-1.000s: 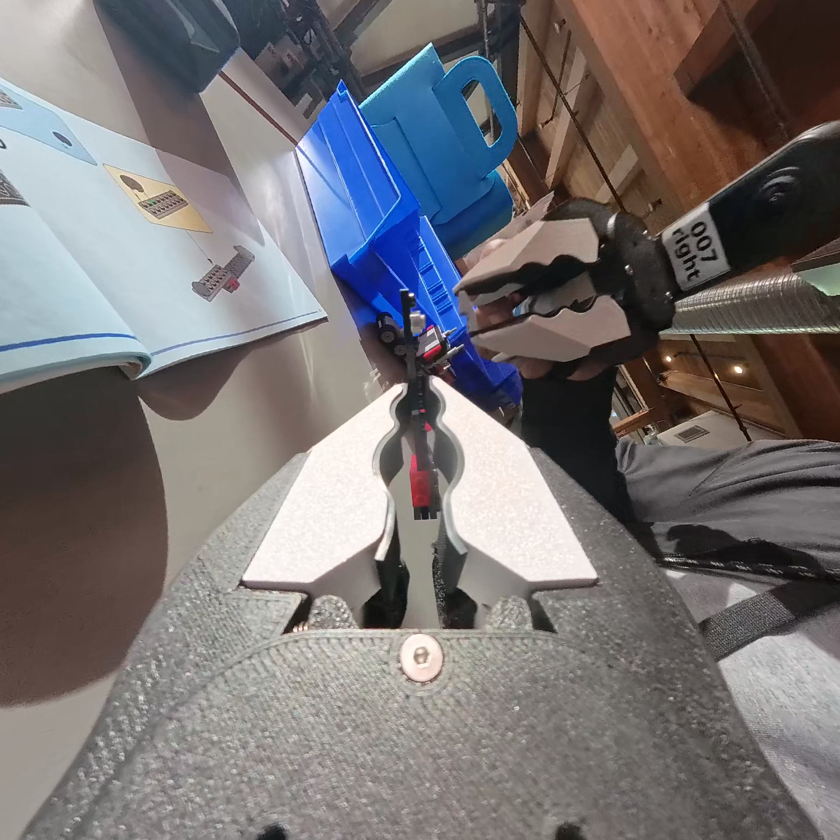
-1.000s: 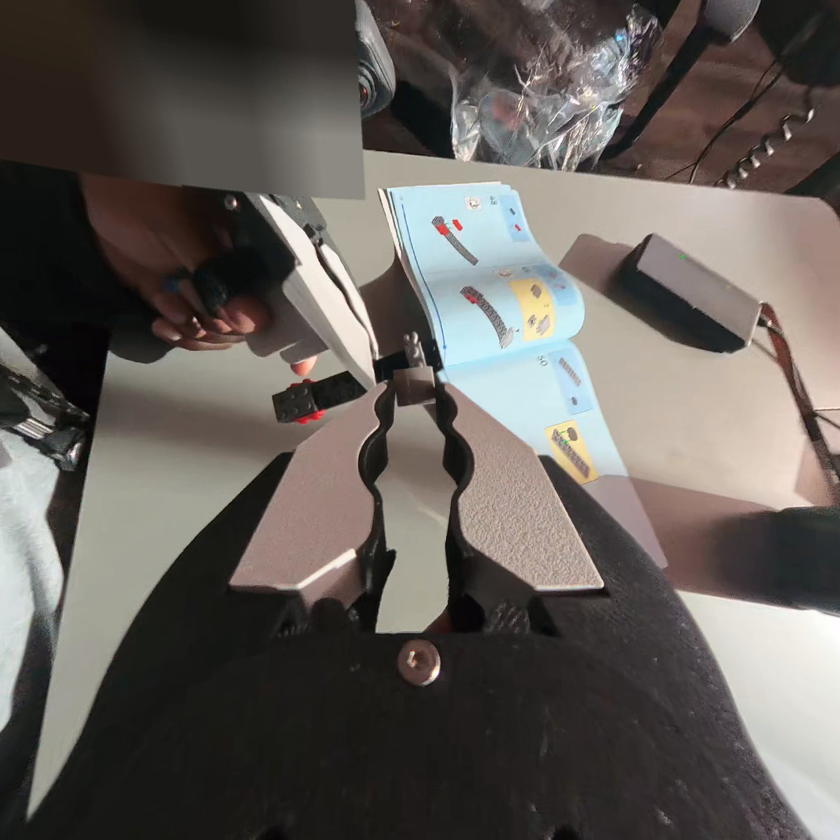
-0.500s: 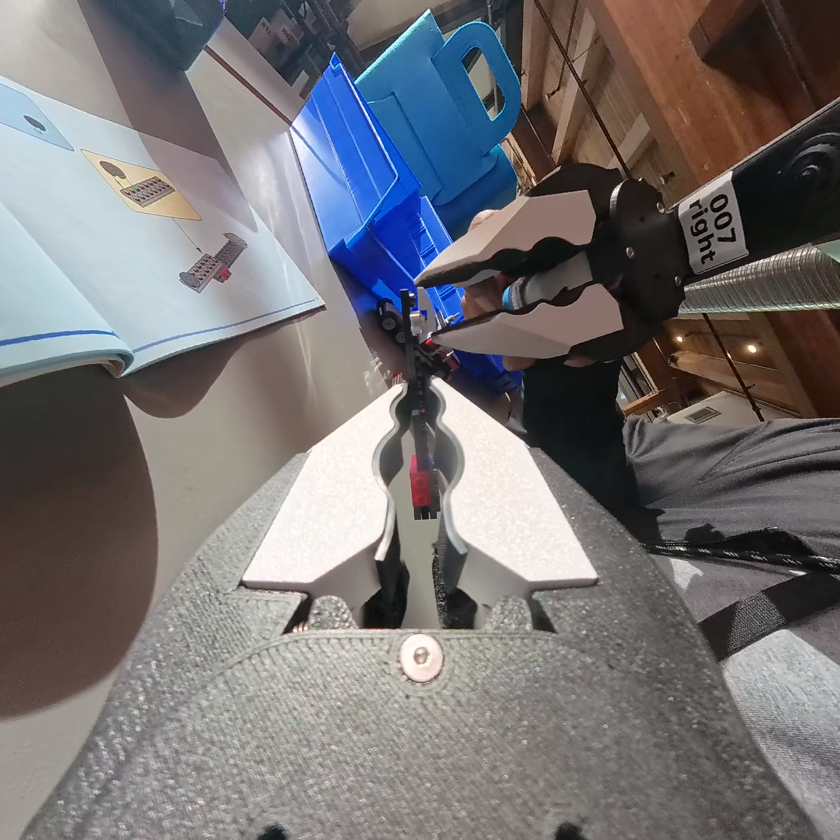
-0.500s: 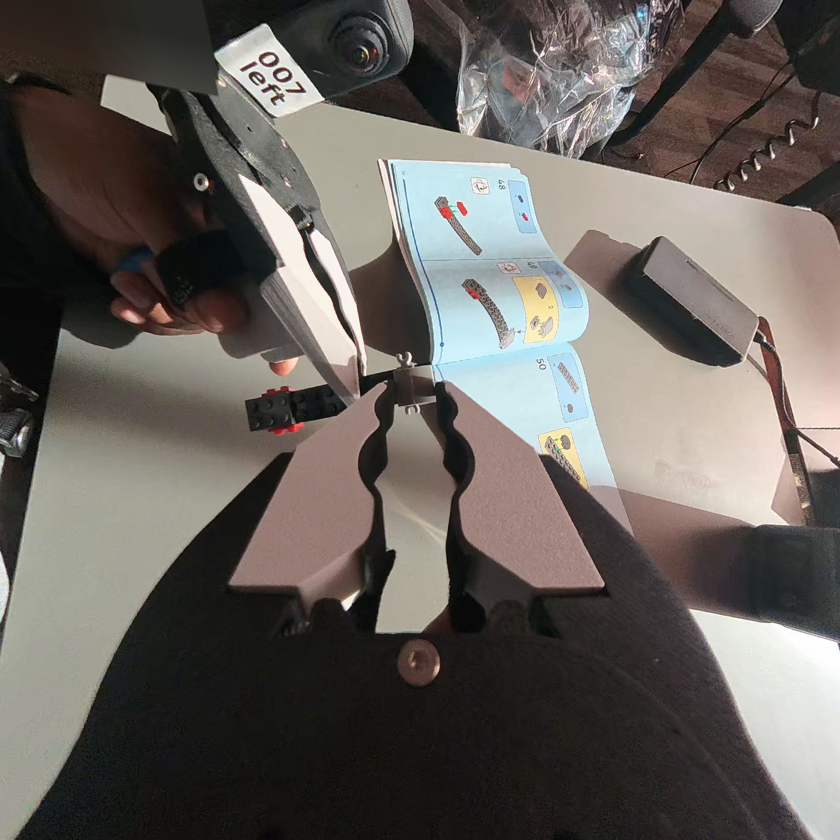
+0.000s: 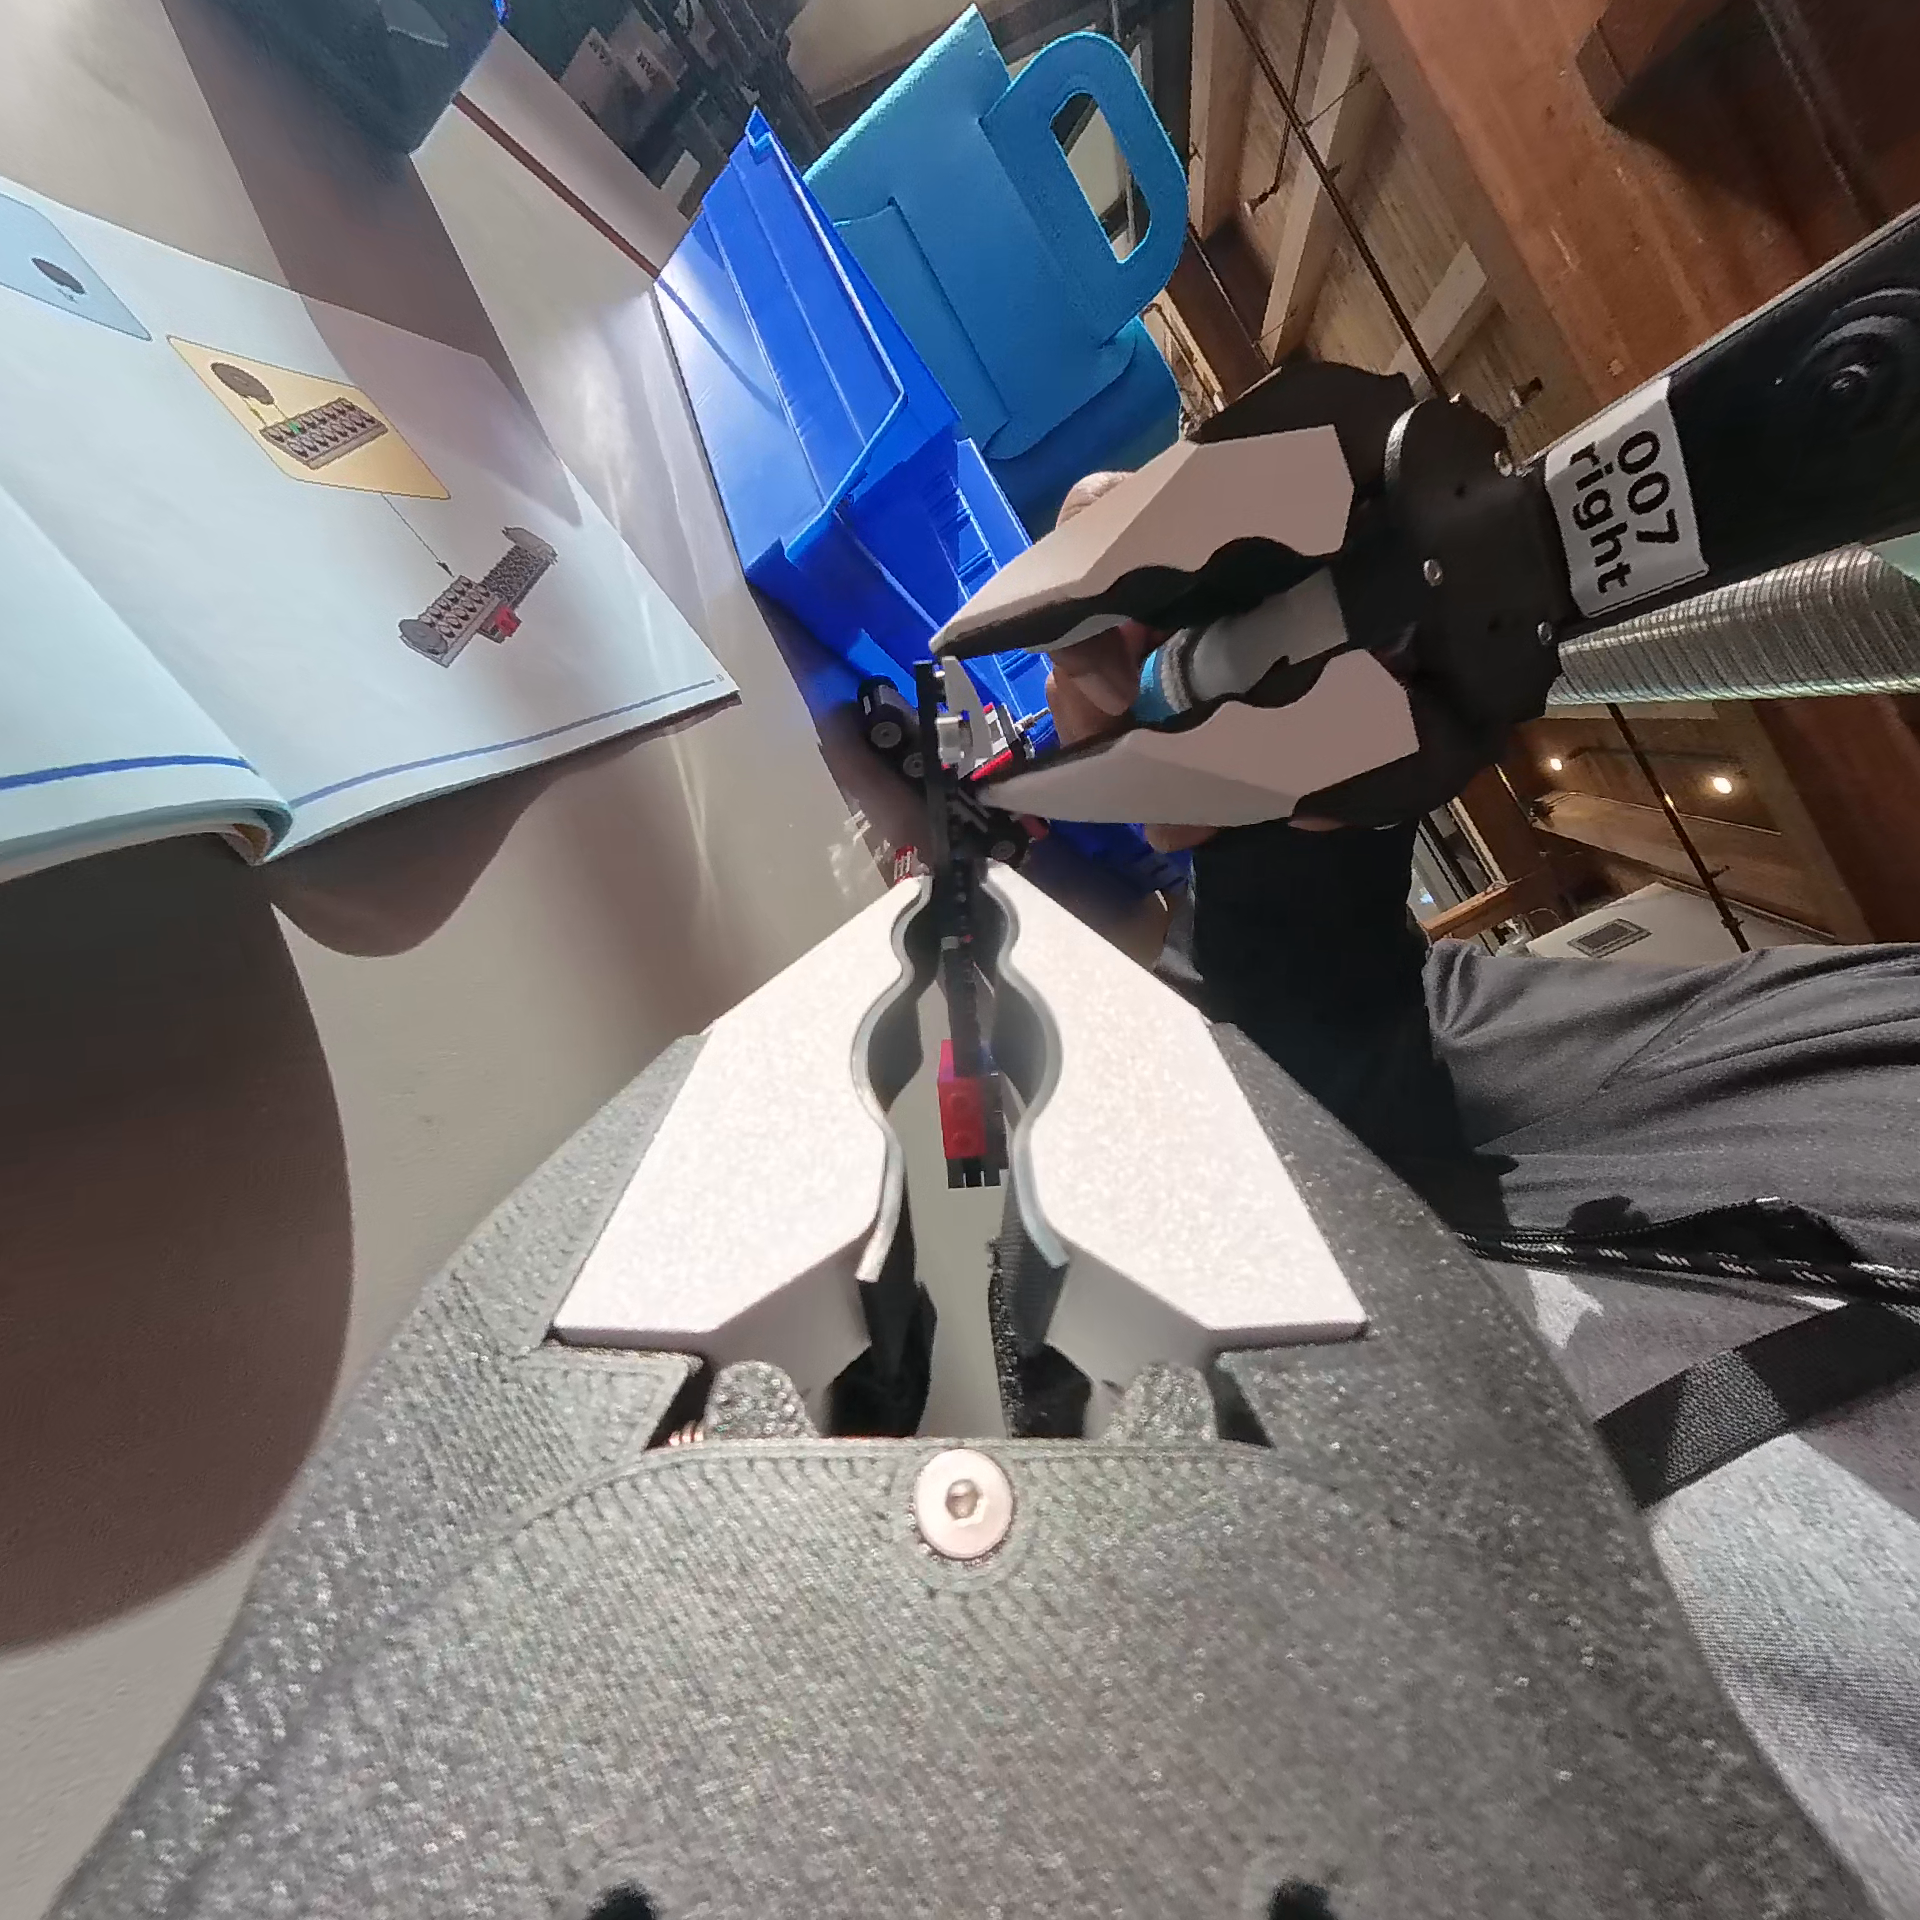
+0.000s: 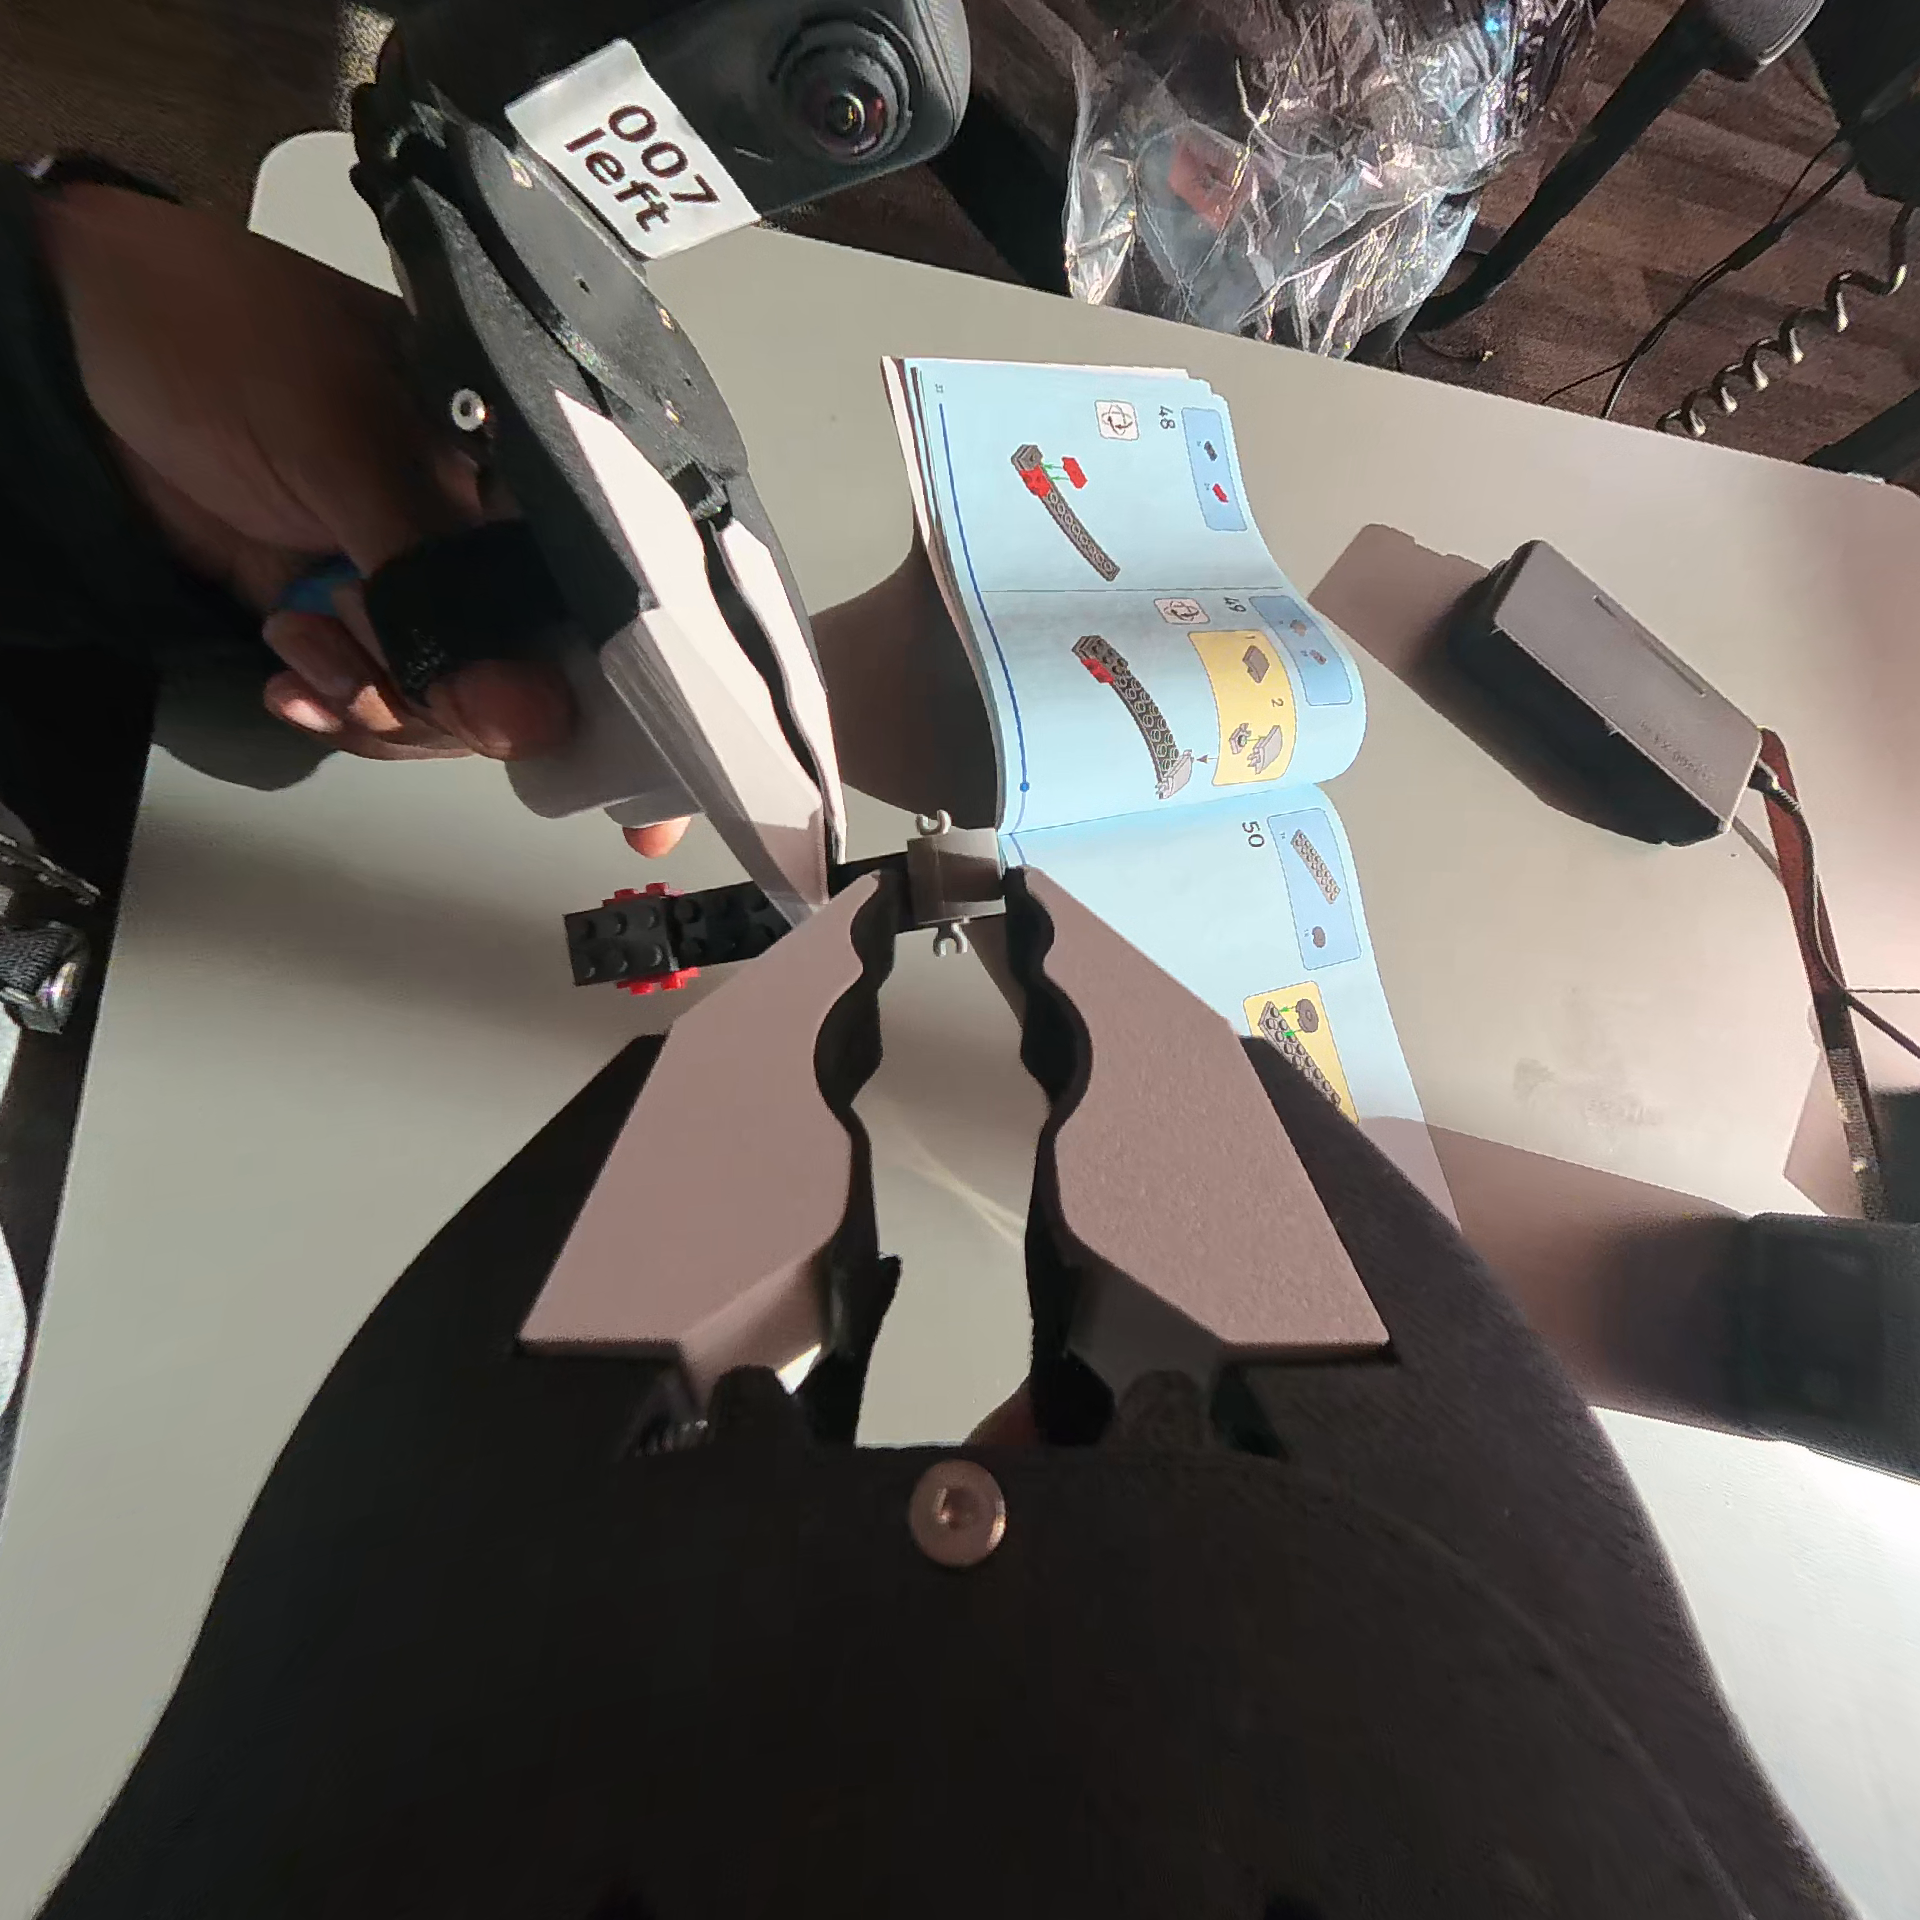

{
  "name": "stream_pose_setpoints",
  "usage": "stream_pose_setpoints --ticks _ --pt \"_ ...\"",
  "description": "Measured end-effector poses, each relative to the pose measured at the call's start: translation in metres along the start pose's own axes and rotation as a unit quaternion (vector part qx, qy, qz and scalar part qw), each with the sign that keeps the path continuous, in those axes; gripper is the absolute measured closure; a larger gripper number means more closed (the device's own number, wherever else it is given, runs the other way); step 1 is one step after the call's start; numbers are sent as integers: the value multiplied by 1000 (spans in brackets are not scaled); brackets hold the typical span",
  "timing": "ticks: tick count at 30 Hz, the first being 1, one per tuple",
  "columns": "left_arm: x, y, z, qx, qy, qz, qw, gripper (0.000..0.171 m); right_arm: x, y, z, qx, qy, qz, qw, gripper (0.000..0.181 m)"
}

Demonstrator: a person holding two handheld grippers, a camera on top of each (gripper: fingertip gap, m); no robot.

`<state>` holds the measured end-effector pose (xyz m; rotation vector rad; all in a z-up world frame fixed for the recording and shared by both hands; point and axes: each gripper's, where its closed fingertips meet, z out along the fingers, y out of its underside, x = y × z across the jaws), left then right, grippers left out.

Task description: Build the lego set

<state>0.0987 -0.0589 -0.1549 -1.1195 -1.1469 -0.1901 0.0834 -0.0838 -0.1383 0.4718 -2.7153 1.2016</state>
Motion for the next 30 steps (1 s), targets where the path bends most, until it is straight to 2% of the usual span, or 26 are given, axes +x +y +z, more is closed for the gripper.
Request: stream_pose_setpoints --ticks 14,19,22,26,30 --pt "0 0 0 1 1 1 1000 166 0 1 -3 5 -3 11 1000 151" --pt "3 0 -1 0 11 2 1000 166 6 6 -9 27 -17 110 993 144" --pt "6 0 -1 -1 19 3 1000 166 8 12 -12 55 -33 217 974 137" --pt "9 2 0 -7 25 10 1000 166 4 7 -16 131 -88 364 918 134" --pt "11 4 1 -13 27 18 999 166 4 4 -16 176 -122 437 874 135"
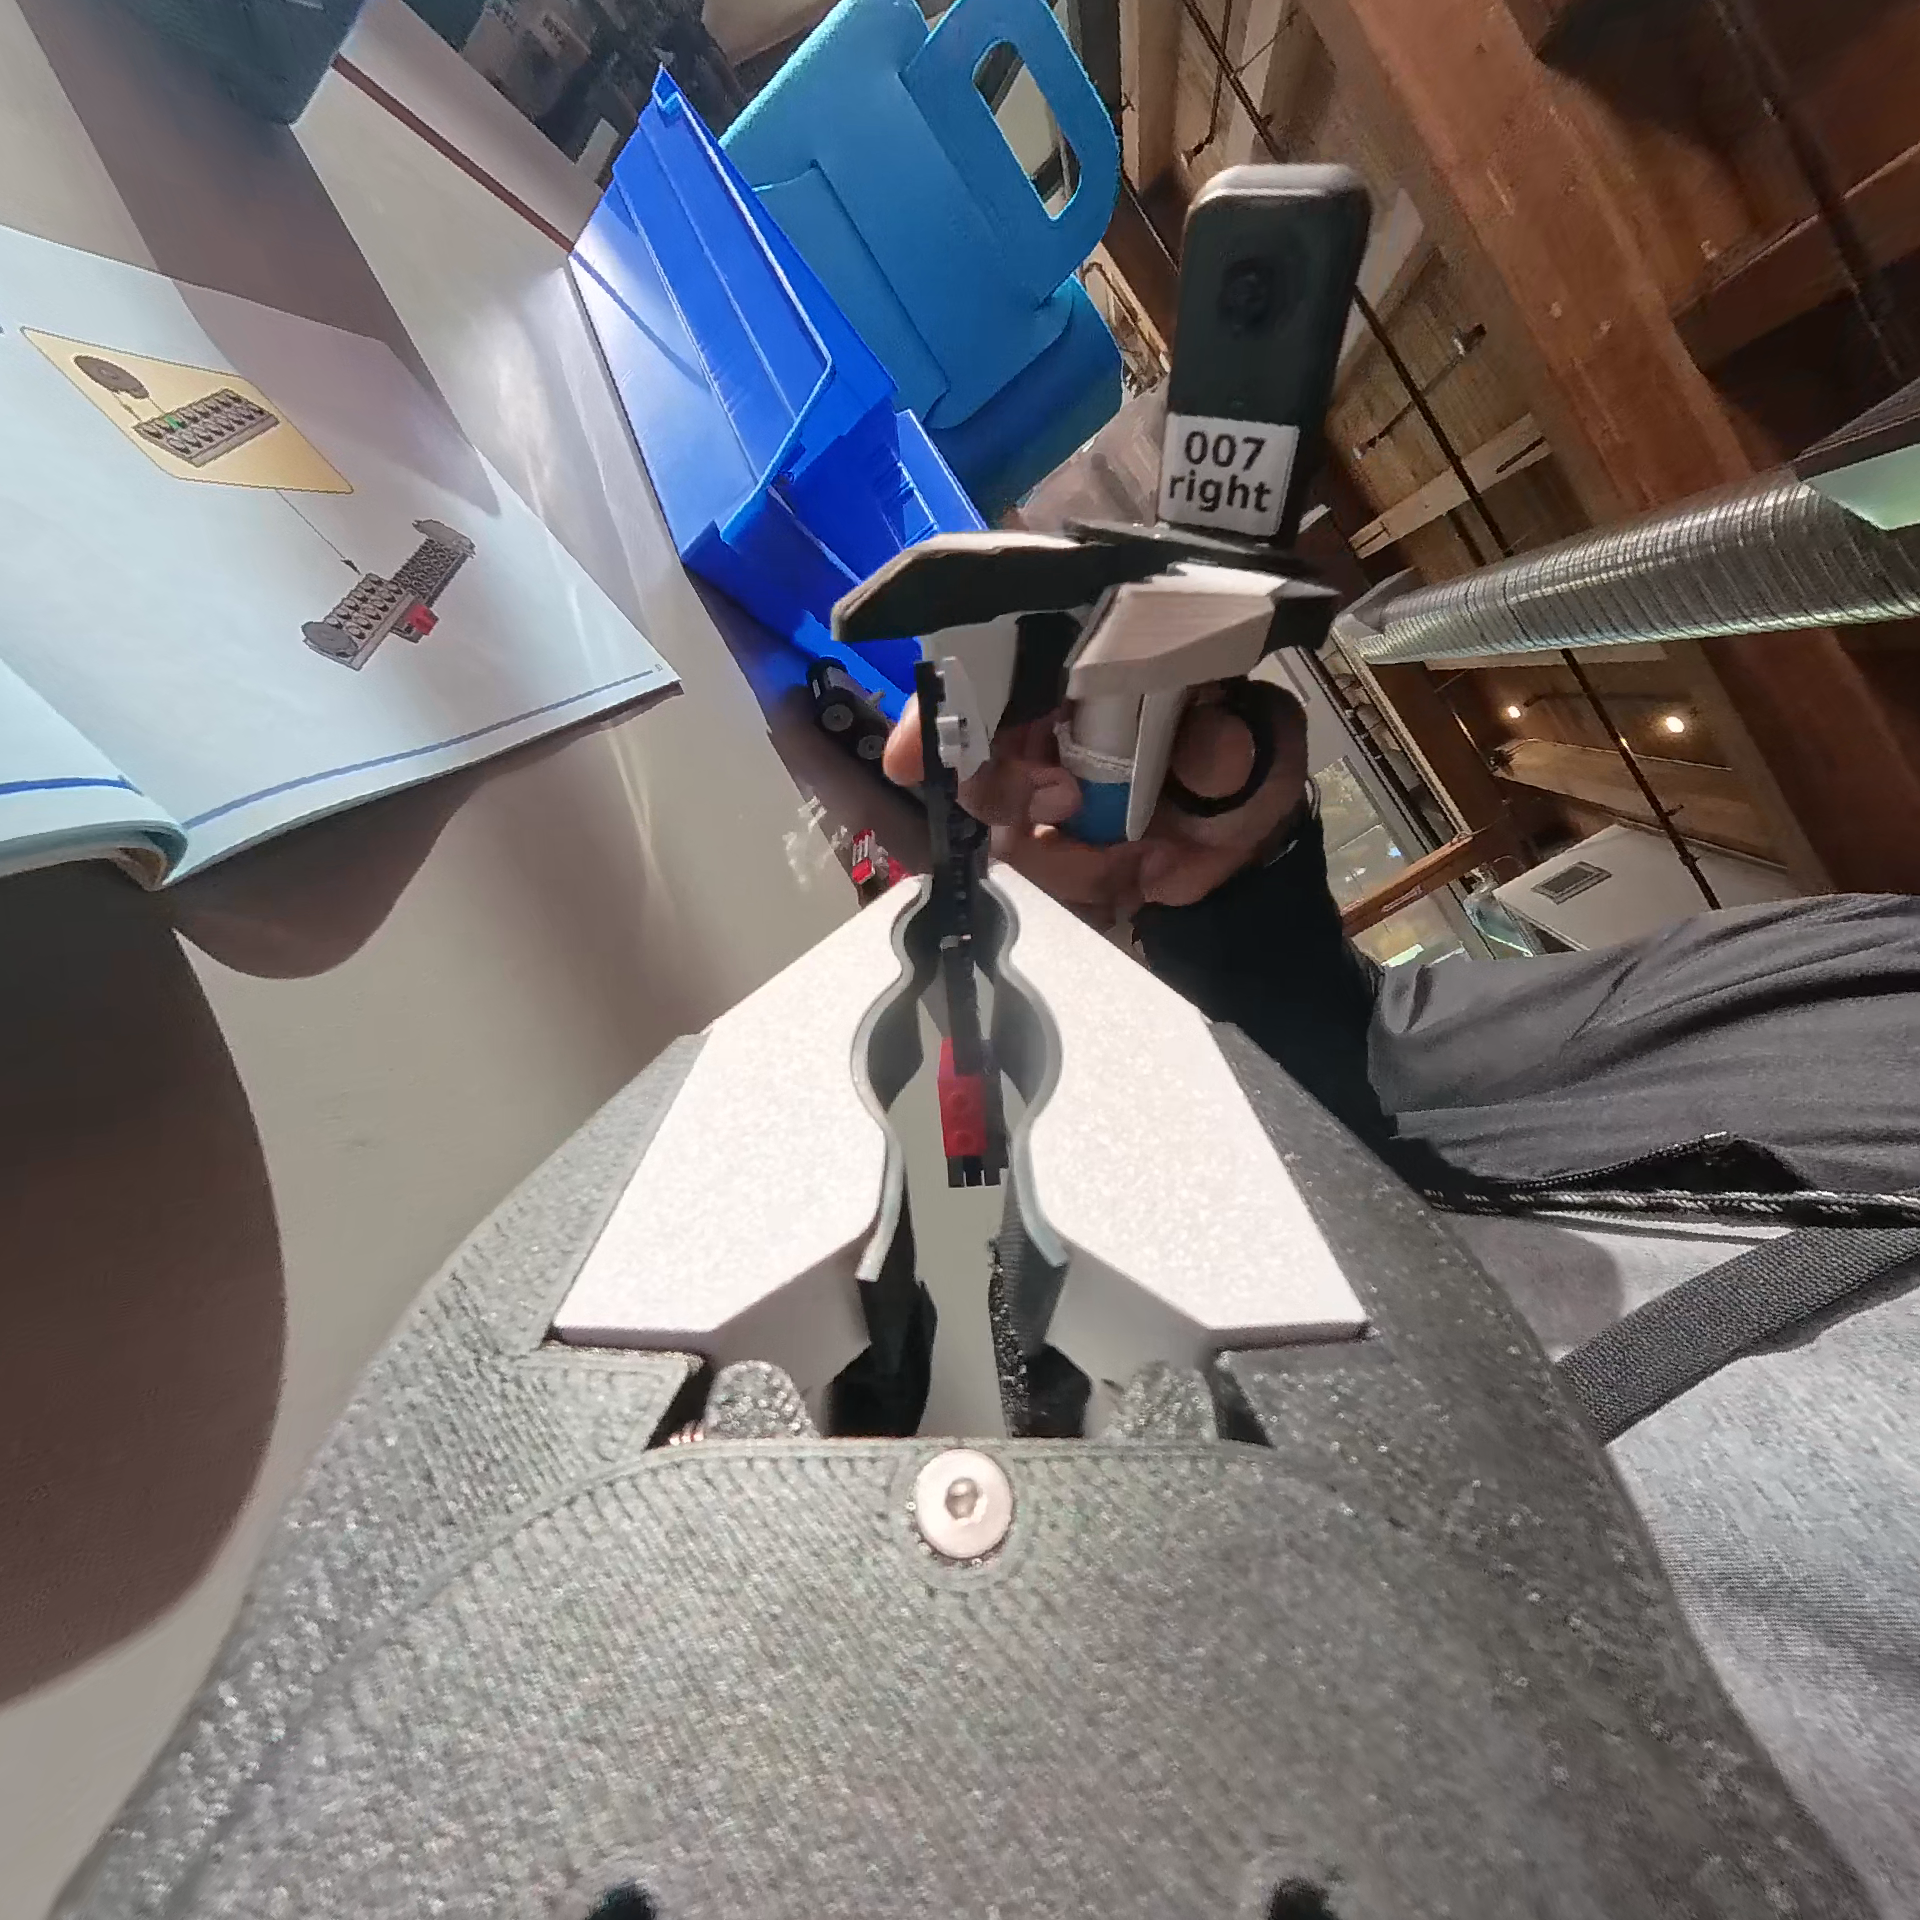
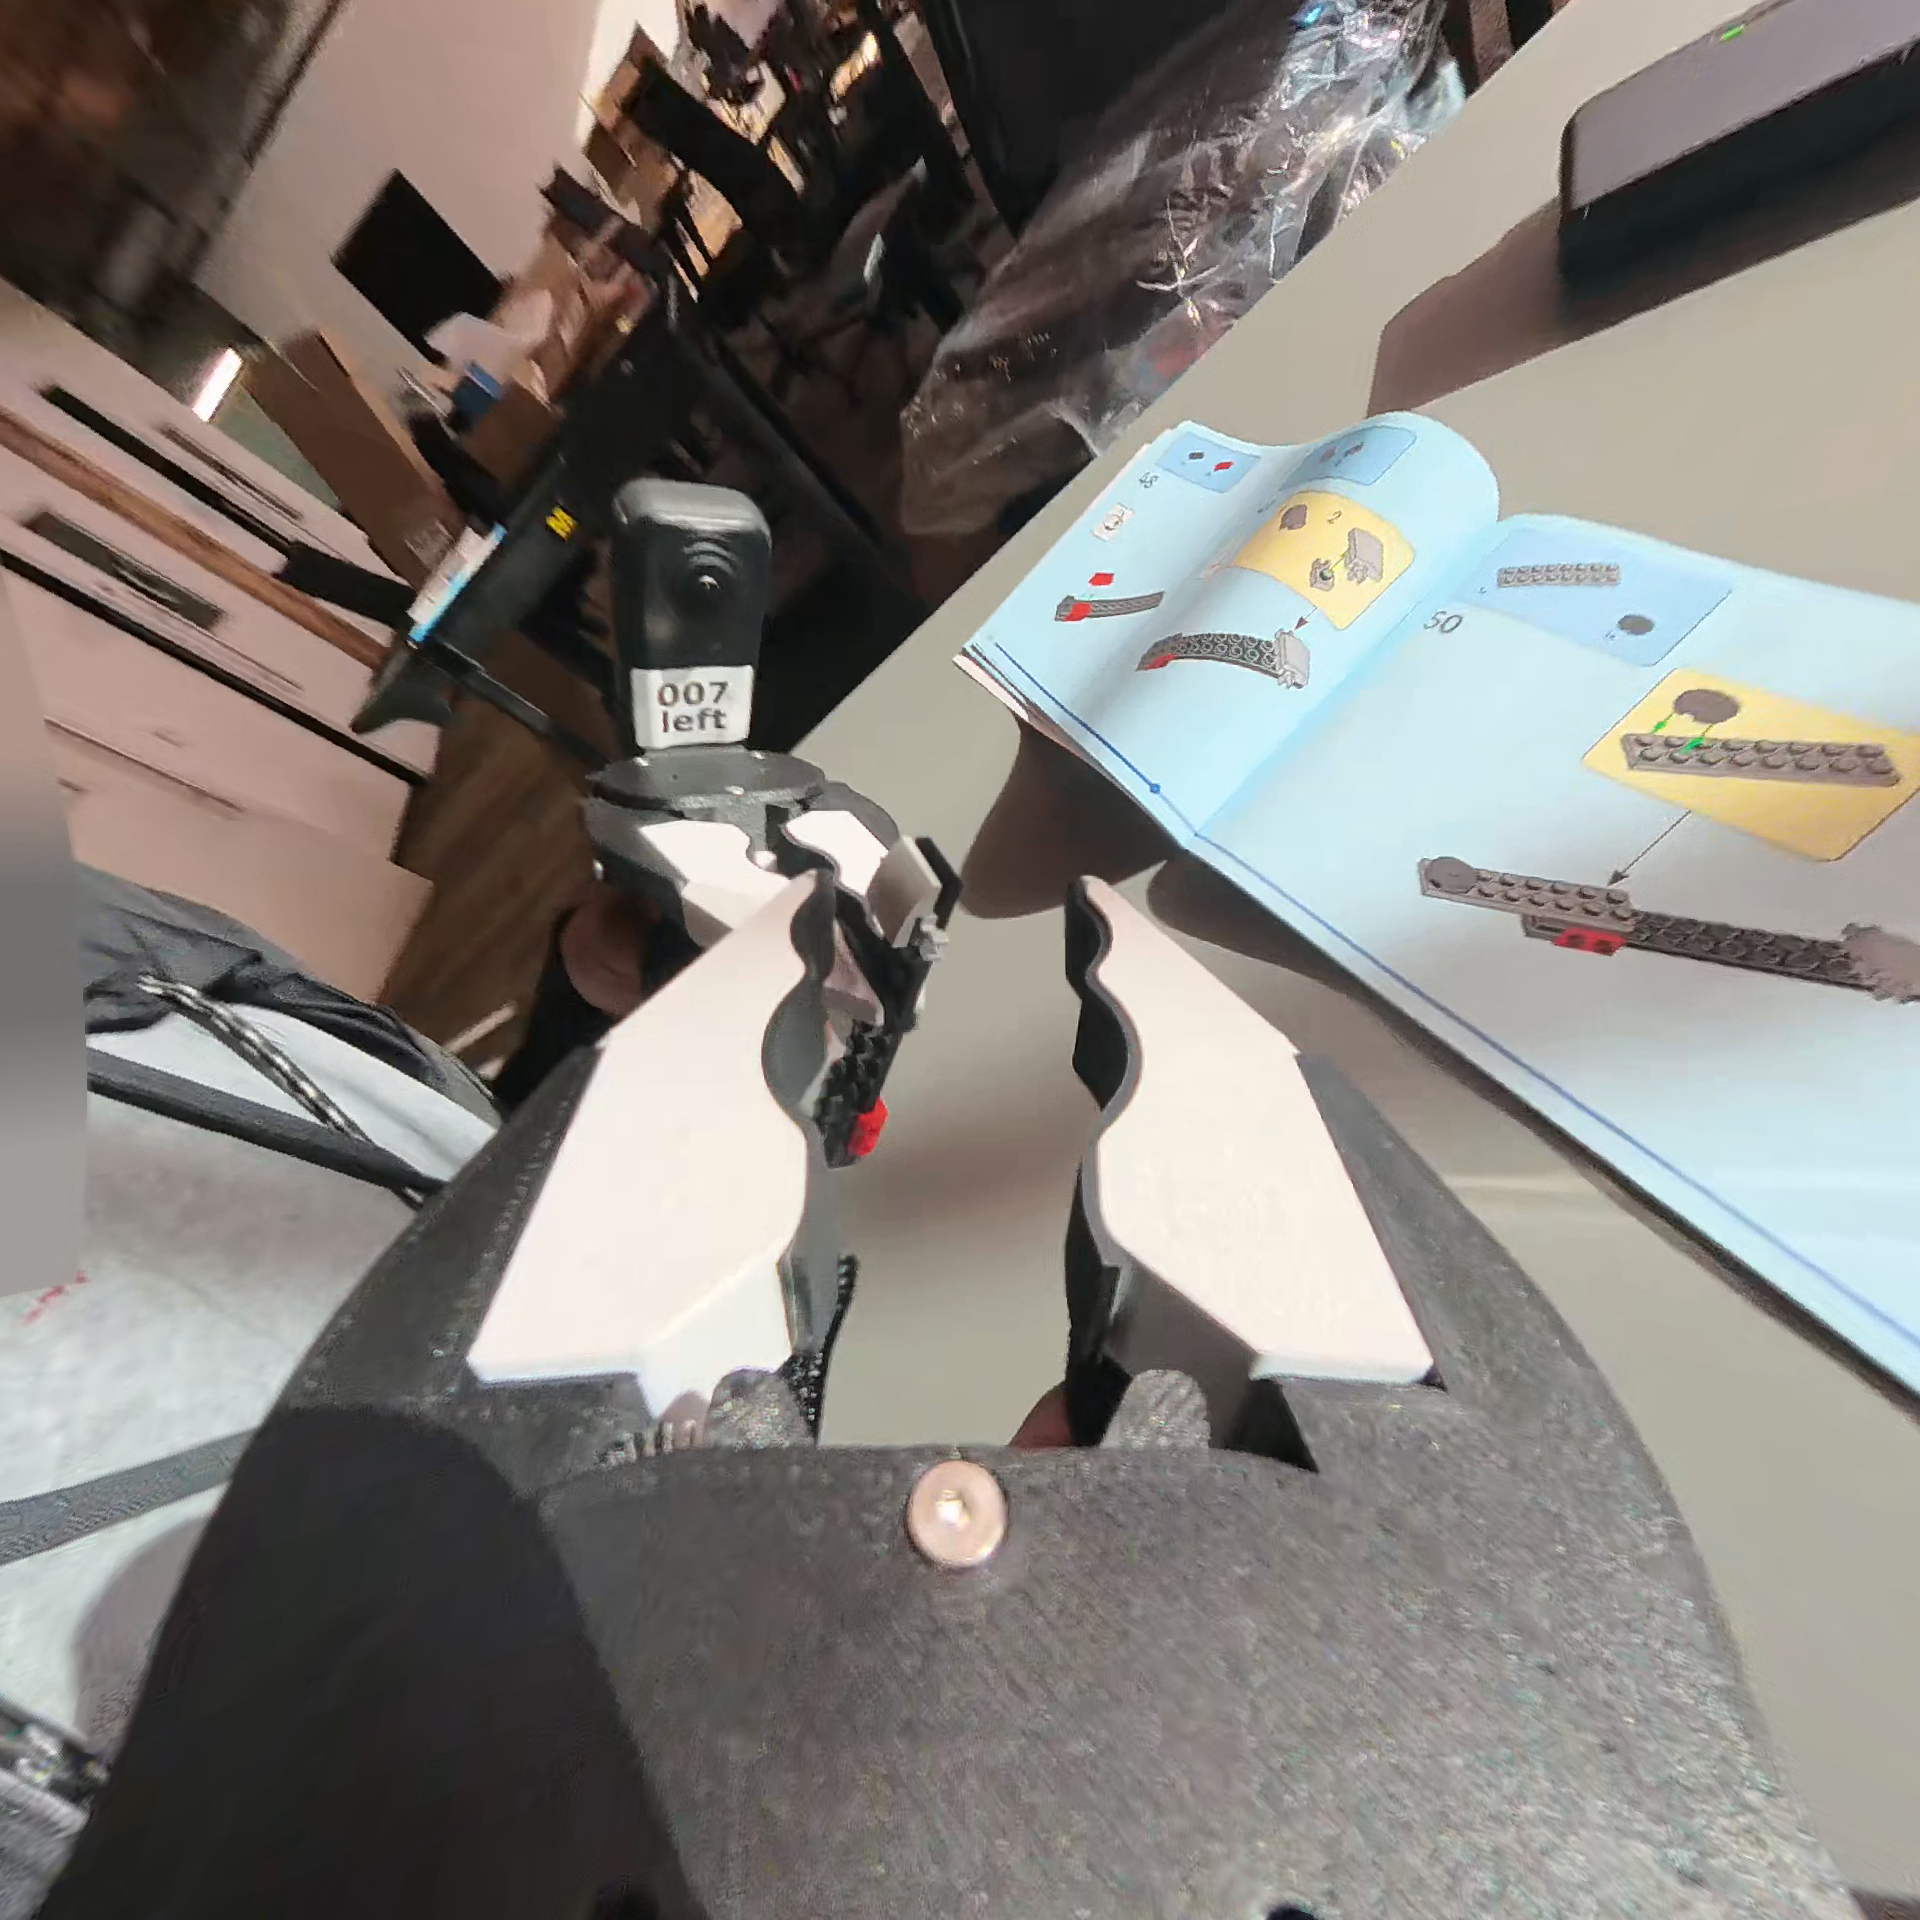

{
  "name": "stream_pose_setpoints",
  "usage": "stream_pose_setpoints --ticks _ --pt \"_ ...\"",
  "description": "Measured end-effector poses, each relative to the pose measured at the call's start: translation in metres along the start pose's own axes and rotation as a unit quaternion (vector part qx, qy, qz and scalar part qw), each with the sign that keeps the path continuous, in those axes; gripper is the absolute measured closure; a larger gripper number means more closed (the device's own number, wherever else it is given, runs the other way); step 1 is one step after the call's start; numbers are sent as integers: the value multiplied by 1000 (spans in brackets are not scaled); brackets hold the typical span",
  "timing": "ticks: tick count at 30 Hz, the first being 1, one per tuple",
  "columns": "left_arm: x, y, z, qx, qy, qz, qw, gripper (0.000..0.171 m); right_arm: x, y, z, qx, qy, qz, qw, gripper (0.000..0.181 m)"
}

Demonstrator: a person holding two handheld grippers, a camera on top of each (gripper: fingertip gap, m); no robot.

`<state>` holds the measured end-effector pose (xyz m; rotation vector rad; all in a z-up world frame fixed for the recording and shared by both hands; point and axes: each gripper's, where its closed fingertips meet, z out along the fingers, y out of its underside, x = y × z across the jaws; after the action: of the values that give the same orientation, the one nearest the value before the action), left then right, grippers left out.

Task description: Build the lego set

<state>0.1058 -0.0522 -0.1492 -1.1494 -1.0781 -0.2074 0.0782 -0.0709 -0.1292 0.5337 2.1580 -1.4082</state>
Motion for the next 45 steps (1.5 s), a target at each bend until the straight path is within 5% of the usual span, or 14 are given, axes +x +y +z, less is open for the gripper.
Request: stream_pose_setpoints --ticks 13,31,45 --pt "6 5 3 -15 12 21 1000 166 -11 6 7 -5 -85 59 995 166" --pt "14 9 5 -25 30 46 998 165 -18 7 -1 13 -91 14 996 171" --pt "36 6 0 -12 111 46 993 154 -41 8 -9 44 -89 -87 991 172"
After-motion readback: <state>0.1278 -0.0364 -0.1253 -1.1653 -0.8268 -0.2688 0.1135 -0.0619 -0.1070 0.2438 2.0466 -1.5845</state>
